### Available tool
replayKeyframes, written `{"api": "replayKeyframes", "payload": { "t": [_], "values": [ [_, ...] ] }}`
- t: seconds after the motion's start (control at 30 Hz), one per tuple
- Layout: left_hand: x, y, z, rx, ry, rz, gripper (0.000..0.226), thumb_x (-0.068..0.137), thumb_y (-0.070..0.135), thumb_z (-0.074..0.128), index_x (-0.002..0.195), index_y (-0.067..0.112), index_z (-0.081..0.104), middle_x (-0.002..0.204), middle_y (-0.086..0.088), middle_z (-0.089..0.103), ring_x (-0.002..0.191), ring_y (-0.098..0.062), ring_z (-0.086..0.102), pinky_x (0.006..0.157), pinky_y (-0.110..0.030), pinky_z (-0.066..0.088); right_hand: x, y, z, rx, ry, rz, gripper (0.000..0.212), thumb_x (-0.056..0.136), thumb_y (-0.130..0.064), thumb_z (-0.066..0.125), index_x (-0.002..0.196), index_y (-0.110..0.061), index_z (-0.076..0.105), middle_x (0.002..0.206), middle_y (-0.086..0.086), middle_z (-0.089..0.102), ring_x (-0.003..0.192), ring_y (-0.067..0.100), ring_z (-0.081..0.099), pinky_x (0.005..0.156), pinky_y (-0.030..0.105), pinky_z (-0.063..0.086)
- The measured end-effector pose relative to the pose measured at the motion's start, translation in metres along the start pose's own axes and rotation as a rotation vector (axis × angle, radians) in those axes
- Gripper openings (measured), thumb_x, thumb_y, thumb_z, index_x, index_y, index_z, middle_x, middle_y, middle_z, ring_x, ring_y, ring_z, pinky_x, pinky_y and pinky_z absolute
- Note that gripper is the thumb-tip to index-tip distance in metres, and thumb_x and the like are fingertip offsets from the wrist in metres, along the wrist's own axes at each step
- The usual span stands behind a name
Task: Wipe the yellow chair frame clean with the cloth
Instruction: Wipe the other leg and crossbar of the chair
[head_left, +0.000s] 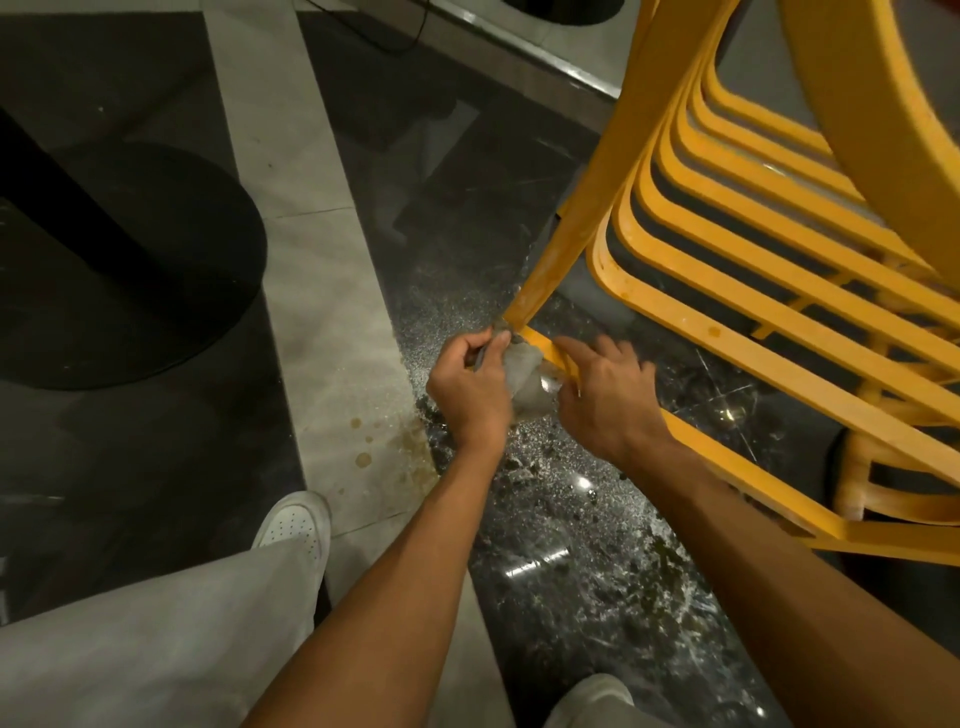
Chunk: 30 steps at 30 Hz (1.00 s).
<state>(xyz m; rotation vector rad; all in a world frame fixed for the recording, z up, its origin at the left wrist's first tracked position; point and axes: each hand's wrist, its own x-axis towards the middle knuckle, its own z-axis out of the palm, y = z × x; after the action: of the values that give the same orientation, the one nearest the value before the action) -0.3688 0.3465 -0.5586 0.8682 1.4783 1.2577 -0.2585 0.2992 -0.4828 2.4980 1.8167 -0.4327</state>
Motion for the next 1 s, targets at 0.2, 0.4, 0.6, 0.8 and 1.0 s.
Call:
{"api": "replayKeyframes", "payload": {
  "t": [0.2,0.4,0.6,0.8,1.0],
  "values": [
    [0.001,-0.002,-0.003,0.052,-0.047,0.134,0.007,0.089,0.012,0.084,0.09,0.012,0.077,0.091,0.003,0.076,0.086,-0.006,0.07,0.075,-0.014,0.054,0.006,0.008,0.0,0.134,-0.01,0.046,0.047,0.105,-0.046,0.05,0.15,-0.033,0.052,0.142,0.003,0.056,0.135,0.028,0.043,0.111,0.052,0.032],
    [-0.004,0.012,-0.002,0.088,-0.017,0.289,0.007,0.088,0.004,0.084,0.089,0.005,0.077,0.09,0.0,0.072,0.085,0.006,0.065,0.076,-0.007,0.048,0.007,0.009,-0.002,0.193,-0.009,0.033,0.046,0.105,-0.052,0.046,0.145,-0.033,0.059,0.134,0.005,0.061,0.128,0.029,0.047,0.108,0.05,0.04],
    [-0.001,-0.001,-0.006,0.108,-0.059,0.11,0.01,0.089,0.011,0.084,0.087,0.015,0.076,0.086,0.012,0.071,0.083,0.005,0.066,0.075,-0.011,0.049,0.003,0.016,-0.007,0.362,-0.008,0.015,0.048,0.11,-0.05,0.036,0.134,-0.024,0.069,0.123,0.009,0.068,0.114,0.031,0.058,0.1,0.052,0.048],
    [-0.003,0.018,-0.001,0.061,-0.033,0.259,0.008,0.09,0.012,0.084,0.09,0.01,0.076,0.093,-0.001,0.074,0.088,-0.007,0.07,0.079,-0.015,0.054,0.004,0.02,-0.006,0.376,-0.017,0.006,0.057,0.109,-0.058,0.03,0.131,-0.024,0.07,0.119,0.007,0.07,0.109,0.027,0.059,0.097,0.048,0.049],
    [-0.005,0.022,-0.001,0.02,-0.031,0.217,0.008,0.091,0.014,0.083,0.093,0.008,0.077,0.094,-0.002,0.076,0.089,-0.013,0.072,0.079,-0.027,0.06,0.004,0.019,-0.005,0.362,-0.008,0.009,0.057,0.108,-0.058,0.03,0.129,-0.025,0.072,0.114,0.006,0.069,0.109,0.029,0.057,0.094,0.045,0.047]
  ]
}}
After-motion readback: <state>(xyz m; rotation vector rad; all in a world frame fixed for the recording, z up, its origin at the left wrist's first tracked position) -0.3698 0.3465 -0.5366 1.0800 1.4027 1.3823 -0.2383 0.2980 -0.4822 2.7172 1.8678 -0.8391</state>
